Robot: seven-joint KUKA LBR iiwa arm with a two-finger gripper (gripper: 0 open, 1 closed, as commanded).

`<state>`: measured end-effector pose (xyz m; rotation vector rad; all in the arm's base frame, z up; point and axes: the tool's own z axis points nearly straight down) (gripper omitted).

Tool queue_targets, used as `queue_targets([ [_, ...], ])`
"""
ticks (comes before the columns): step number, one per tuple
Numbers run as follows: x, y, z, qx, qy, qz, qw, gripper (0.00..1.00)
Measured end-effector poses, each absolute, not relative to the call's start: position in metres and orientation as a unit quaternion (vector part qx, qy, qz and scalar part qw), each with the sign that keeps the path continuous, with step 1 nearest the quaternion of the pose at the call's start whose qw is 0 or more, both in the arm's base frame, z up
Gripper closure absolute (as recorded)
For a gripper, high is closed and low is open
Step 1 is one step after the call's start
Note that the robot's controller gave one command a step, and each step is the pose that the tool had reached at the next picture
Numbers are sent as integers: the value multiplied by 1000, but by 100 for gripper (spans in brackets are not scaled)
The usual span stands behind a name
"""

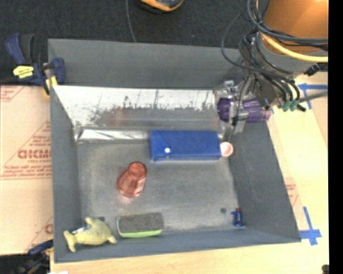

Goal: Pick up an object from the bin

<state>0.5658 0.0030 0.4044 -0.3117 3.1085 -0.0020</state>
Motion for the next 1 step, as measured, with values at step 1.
queue_targets([
  [1, 570, 0, 465, -93, 996, -1, 10, 0],
])
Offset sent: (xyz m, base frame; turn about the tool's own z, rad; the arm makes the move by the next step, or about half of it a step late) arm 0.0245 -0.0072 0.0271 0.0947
